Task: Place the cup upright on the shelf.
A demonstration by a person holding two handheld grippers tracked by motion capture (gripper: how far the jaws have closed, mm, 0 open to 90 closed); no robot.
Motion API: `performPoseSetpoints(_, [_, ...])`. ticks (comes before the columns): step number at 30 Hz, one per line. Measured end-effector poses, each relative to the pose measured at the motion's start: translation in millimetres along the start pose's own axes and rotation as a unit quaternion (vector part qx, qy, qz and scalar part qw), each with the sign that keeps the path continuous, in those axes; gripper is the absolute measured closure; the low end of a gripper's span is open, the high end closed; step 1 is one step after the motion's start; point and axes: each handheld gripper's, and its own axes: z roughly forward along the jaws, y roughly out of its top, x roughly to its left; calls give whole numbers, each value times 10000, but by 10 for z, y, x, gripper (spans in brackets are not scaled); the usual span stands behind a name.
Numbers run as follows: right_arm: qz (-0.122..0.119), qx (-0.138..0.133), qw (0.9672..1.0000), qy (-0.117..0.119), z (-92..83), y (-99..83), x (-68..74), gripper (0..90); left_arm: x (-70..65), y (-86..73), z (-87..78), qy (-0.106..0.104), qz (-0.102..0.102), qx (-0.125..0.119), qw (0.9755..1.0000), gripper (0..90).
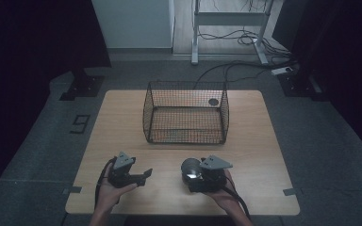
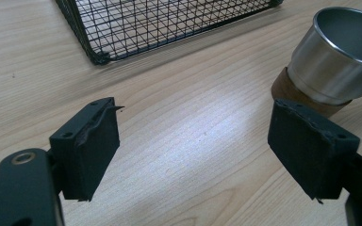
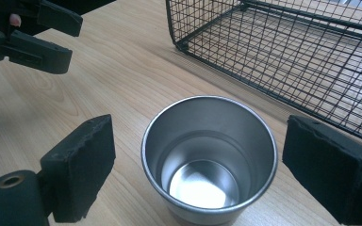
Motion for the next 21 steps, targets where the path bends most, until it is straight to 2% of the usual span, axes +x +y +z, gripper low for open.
performPoseSetpoints(12, [-186, 234, 9995, -127, 229, -98, 12, 29, 0, -7, 23, -30, 2, 36, 10000, 175])
performPoseSetpoints(21, [-245, 359, 9988, -204, 364, -151, 13, 42, 7, -12, 31, -40, -15, 42, 10000, 175])
